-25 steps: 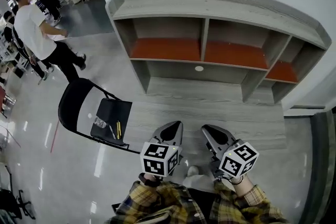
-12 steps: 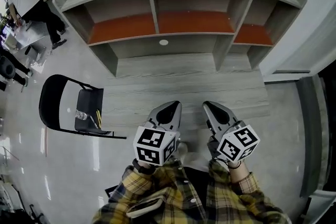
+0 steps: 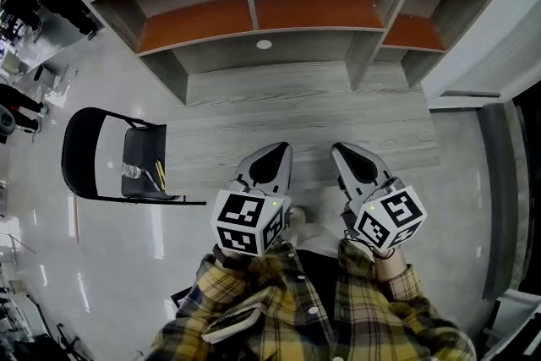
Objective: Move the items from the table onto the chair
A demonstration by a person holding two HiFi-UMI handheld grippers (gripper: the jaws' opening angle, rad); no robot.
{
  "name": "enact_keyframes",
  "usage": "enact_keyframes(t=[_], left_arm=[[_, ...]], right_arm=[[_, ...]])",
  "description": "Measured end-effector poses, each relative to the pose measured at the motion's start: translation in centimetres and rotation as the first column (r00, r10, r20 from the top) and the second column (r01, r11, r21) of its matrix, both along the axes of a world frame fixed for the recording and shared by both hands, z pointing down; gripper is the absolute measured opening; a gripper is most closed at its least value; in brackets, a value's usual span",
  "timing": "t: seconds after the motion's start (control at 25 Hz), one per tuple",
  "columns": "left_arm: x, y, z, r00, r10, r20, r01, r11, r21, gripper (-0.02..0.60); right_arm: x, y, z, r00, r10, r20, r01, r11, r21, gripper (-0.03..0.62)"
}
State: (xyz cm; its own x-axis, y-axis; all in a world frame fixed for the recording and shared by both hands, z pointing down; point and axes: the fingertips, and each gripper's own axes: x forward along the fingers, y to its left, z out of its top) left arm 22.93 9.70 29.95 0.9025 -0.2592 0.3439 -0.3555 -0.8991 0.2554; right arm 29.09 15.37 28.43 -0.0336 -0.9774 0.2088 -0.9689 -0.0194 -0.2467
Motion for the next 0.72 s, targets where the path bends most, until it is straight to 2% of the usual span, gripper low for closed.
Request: enact_keyframes(t=[0.32,0.72], left_arm=[[-1.0,-1.7,0.1,0.999,-0.032,0.003,0.032,0.999,0.004,0.003],[-1.8,-2.5,0.7,0.999,-0.032,0.020,0.032,0.999,-0.006,0.003]], right_arm=[[-1.2,-1.6,0.5,0.999,-0.051,0.009,0.052,0.998,-0.024,0.017],[-2.1,-2.4,1.3,0.996,-0.079,0.045,0.081,0.996,-0.040,0.017]])
